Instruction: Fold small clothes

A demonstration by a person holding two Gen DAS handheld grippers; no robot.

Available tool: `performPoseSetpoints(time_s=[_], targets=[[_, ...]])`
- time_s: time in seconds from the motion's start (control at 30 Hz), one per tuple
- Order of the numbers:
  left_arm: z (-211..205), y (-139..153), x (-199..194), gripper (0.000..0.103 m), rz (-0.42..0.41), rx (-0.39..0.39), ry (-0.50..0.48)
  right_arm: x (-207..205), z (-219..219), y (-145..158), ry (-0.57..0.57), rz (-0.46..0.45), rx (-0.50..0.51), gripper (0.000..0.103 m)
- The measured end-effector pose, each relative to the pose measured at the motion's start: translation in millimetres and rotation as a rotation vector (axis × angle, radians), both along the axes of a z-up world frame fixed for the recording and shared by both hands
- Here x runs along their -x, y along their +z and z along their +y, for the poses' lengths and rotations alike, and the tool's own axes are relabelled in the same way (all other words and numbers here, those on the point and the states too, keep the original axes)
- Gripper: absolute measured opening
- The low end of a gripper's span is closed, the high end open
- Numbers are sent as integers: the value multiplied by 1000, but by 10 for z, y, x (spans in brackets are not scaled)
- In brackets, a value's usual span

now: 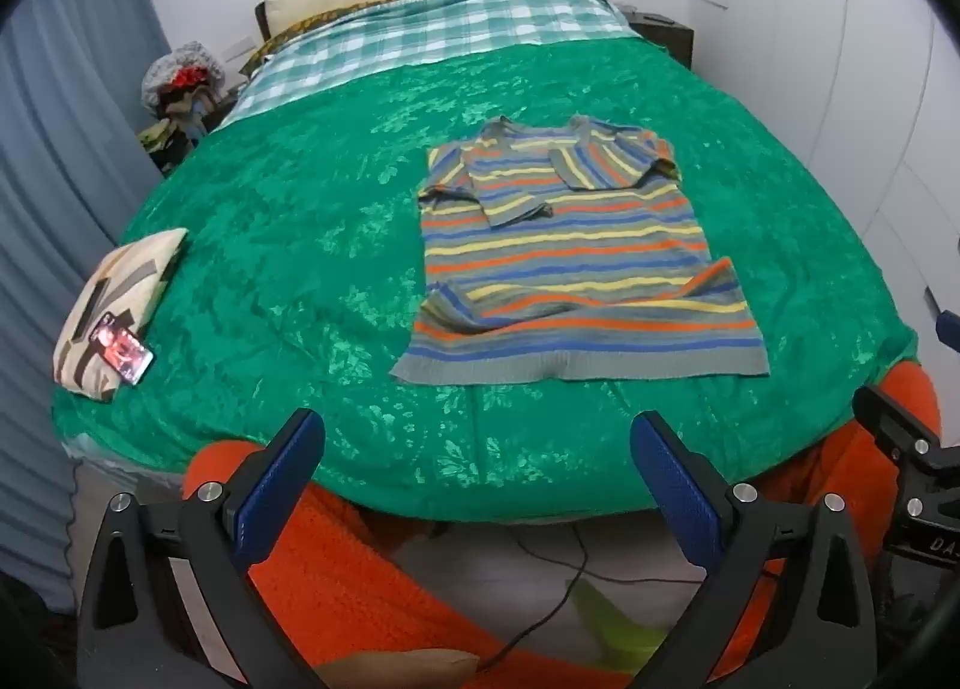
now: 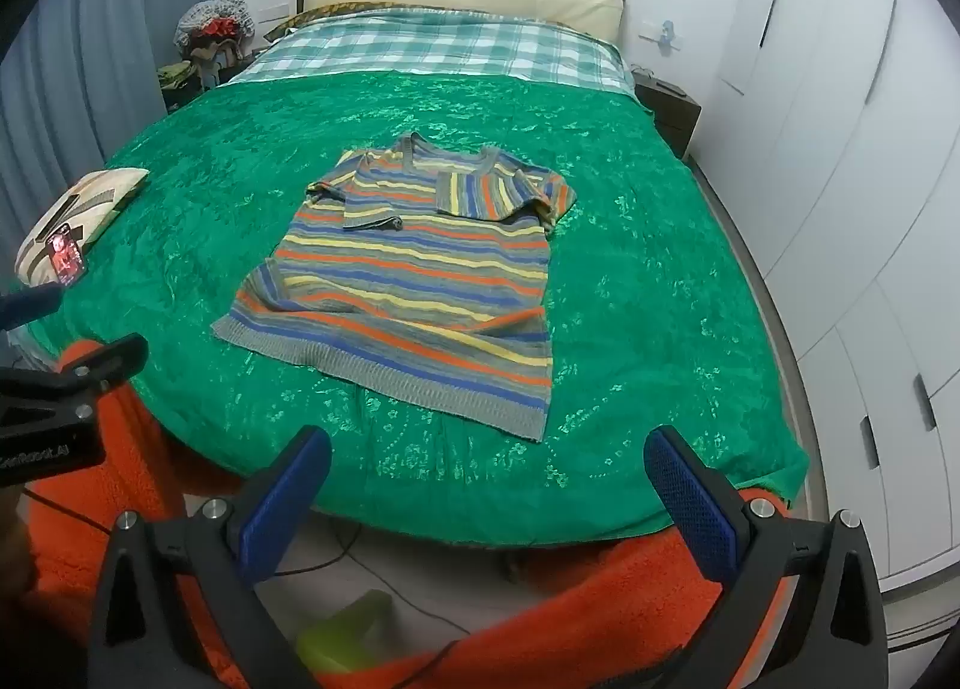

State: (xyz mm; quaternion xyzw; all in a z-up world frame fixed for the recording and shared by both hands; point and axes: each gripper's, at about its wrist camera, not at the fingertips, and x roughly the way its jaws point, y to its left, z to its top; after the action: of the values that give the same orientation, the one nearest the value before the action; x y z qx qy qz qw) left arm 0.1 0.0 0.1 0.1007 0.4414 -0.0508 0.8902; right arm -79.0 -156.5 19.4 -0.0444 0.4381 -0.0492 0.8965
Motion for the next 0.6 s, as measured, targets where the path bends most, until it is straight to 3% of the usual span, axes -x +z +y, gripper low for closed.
performPoseSetpoints(time_s=[0.6], targets=[[79, -49, -73, 102, 27, 0, 19, -32, 13, -7, -20, 1, 34, 103]])
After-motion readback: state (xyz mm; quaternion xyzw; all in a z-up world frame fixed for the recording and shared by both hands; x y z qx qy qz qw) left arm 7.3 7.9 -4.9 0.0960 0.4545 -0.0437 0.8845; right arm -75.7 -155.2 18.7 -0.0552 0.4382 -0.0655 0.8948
